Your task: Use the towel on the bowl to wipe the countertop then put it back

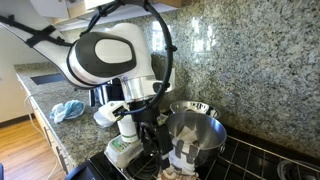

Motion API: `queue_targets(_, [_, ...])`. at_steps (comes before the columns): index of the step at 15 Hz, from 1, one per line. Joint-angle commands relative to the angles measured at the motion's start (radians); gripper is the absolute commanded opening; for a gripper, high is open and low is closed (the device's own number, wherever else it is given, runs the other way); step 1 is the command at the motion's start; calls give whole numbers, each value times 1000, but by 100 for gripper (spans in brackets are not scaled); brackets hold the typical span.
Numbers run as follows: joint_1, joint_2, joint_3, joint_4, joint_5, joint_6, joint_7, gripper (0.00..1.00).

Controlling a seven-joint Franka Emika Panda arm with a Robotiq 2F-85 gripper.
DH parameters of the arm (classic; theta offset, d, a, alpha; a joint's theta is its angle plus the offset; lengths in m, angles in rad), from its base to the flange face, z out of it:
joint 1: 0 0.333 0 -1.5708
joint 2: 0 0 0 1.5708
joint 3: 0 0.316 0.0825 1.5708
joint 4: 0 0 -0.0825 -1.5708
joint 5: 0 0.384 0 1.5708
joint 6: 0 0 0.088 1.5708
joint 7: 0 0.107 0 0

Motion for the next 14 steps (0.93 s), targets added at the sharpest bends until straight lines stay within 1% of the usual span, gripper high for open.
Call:
queue_targets(1, [17, 13, -14, 35, 20, -20, 5, 100])
queue_targets(10, [13, -29, -30, 63, 16, -58, -14, 100])
queue_targets(14, [8, -46, -31, 83, 34, -108, -6, 100])
